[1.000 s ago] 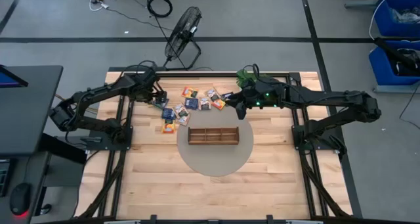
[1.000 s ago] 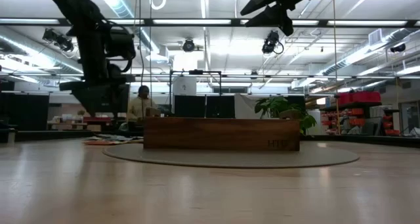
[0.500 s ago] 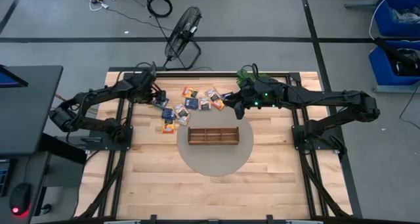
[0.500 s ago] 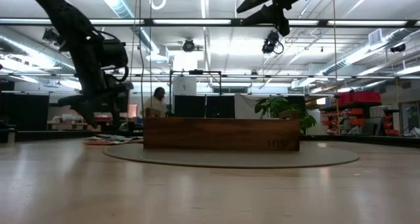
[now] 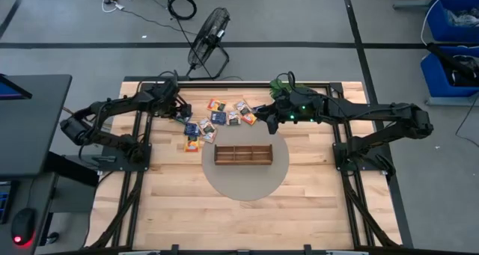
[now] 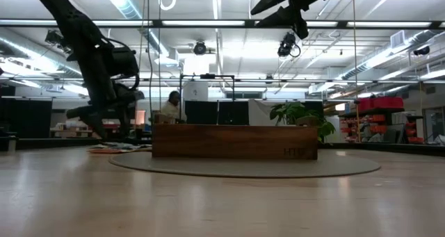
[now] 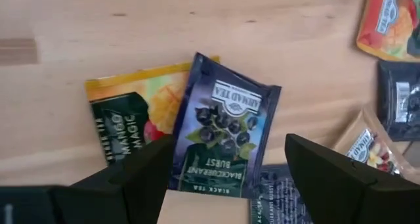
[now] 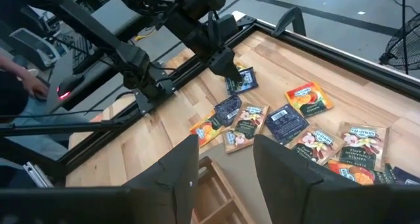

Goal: Pick & Place Tea
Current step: Put the blue tea bag into the right section of the wooden organizer

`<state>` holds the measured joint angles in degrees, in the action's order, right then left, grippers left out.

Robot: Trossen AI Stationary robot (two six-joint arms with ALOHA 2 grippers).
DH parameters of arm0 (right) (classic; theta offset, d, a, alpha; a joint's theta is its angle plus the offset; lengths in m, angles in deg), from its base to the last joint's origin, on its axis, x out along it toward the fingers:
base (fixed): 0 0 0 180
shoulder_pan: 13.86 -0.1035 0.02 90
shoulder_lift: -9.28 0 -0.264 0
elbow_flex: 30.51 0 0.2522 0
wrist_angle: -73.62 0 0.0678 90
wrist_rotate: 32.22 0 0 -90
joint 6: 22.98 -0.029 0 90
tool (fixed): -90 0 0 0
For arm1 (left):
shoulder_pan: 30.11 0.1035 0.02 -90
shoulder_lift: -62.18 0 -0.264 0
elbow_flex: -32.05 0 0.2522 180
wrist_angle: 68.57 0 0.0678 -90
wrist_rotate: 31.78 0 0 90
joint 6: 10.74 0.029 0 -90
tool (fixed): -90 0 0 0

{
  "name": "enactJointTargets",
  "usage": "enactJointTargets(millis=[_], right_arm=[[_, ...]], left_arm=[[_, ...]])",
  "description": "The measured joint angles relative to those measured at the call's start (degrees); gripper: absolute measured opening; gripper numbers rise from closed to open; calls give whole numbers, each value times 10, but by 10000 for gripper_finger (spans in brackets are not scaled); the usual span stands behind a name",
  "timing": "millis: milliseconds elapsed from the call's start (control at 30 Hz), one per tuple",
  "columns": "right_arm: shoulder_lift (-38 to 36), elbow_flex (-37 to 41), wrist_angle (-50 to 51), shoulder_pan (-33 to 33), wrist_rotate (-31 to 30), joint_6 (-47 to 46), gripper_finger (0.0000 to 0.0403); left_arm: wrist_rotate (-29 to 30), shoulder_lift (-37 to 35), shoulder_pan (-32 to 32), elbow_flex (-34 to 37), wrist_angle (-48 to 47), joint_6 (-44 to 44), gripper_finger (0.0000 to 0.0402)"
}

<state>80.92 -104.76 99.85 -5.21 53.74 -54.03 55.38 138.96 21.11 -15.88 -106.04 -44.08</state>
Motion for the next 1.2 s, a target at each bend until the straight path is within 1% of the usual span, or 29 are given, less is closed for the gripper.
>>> enactJointTargets(millis=[200, 333, 467, 800, 967, 1200], right_arm=[[0, 0, 0, 0, 0, 0, 155], [0, 0, 0, 0, -1, 0, 155], [0, 0, 0, 0, -11, 0, 155], [0, 0, 3, 0, -11, 0, 155], [0, 0, 5, 0, -11, 0, 155], [0, 0, 9, 0, -11, 4, 155]], left_arm=[[1, 28, 0, 0, 9, 15, 298], [7, 31, -7, 0, 14, 18, 298], [7, 31, -7, 0, 14, 13, 298], [5, 30, -7, 0, 11, 4, 298], [4, 7, -7, 0, 10, -5, 298], [32, 0, -9, 0, -7, -5, 298]])
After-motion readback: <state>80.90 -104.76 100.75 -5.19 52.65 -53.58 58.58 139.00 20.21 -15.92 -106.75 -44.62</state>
